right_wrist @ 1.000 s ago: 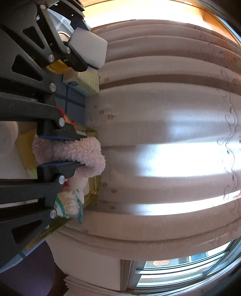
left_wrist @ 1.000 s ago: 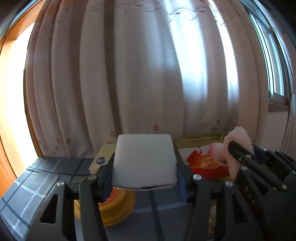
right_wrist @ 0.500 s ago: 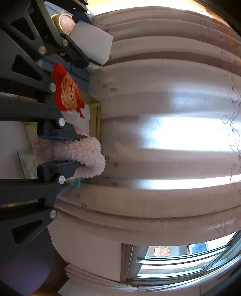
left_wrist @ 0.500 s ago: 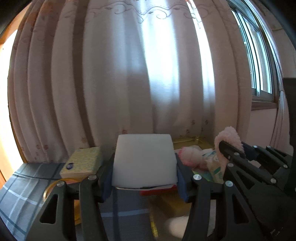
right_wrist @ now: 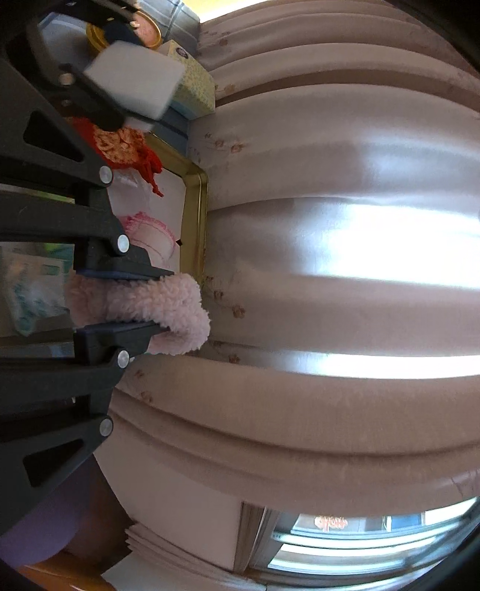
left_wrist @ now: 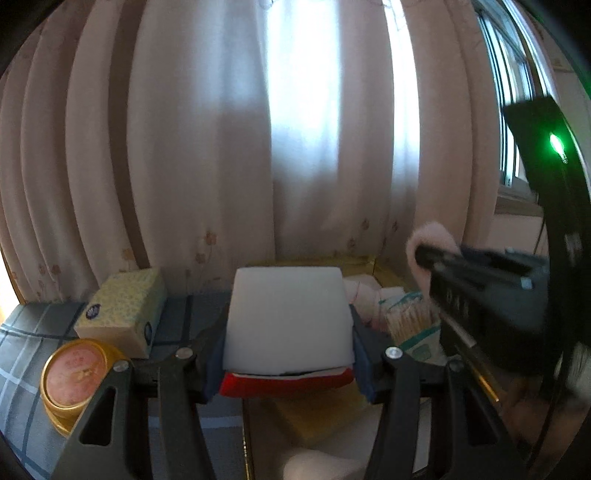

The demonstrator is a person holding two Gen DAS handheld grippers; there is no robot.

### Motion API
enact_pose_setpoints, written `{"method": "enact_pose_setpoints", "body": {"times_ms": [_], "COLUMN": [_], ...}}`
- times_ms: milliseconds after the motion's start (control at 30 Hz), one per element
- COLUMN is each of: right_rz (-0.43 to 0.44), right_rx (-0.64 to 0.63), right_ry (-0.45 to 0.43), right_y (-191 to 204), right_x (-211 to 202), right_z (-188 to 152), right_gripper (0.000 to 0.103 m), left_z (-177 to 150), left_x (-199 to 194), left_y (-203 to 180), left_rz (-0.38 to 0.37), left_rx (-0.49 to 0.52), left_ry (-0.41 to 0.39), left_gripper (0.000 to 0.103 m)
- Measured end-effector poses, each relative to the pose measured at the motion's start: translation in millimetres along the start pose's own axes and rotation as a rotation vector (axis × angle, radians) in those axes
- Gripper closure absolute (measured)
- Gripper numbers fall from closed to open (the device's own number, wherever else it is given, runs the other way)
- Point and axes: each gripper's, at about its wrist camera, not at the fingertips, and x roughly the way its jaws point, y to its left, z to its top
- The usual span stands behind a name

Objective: Organize soft objects
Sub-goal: 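Open both tools to drop the puff and sponge into the tray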

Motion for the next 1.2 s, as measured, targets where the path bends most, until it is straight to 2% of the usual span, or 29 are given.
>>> {"method": "enact_pose_setpoints", "body": {"times_ms": [133,300,400,433,467,533,567,633,667,1100,1200], "right_rz": [0.046,0.107,0.238,0.296,0.325,0.358,0.360,0.371,0.372,0.289,0.250], "right_rx": [-0.024,-0.075,-0.055,-0.036,-0.021,0.018,0.040,0.089,0.102,0.127,0.133], "right_ry": [0.064,0.165,0.256,0.295,0.316,0.351,0.357,0.353,0.350,0.276,0.223], "right_y": [0.2,12.7,17.9,19.6,20.6,19.8,18.3,11.9,9.9,-1.8,-4.5], "right_x": [23.7,54.0,73.1,80.8,86.2,94.8,96.1,93.2,90.1,50.4,35.6], "right_z": [14.1,25.1,27.1,26.9,26.5,24.6,24.2,24.8,25.8,9.7,7.5], "right_gripper": [0.083,0.083,0.081,0.074,0.069,0.049,0.044,0.024,0.021,0.021,0.021], "left_z": [-1.1,0.8,2.1,2.3,1.7,1.8,1.7,2.9,2.2,1.2,-1.3], "left_x": [10.6,17.9,22.9,24.9,26.4,25.6,24.8,21.4,19.9,0.0,-7.8], "left_y": [-2.4,-15.4,-9.3,-6.9,-4.6,-1.2,0.1,3.1,3.8,10.7,16.1], "left_rz": [-0.027,-0.024,-0.006,-0.008,-0.008,-0.019,-0.023,-0.032,-0.037,-0.033,-0.009], "left_rx": [-0.006,0.051,0.021,0.011,0.002,-0.008,-0.011,-0.020,-0.023,0.009,-0.009], "left_ry": [0.057,0.075,0.097,0.108,0.120,0.127,0.126,0.119,0.115,0.063,0.021], "left_gripper": [0.047,0.047,0.042,0.030,0.026,0.019,0.013,0.003,0.001,0.000,0.000]}}
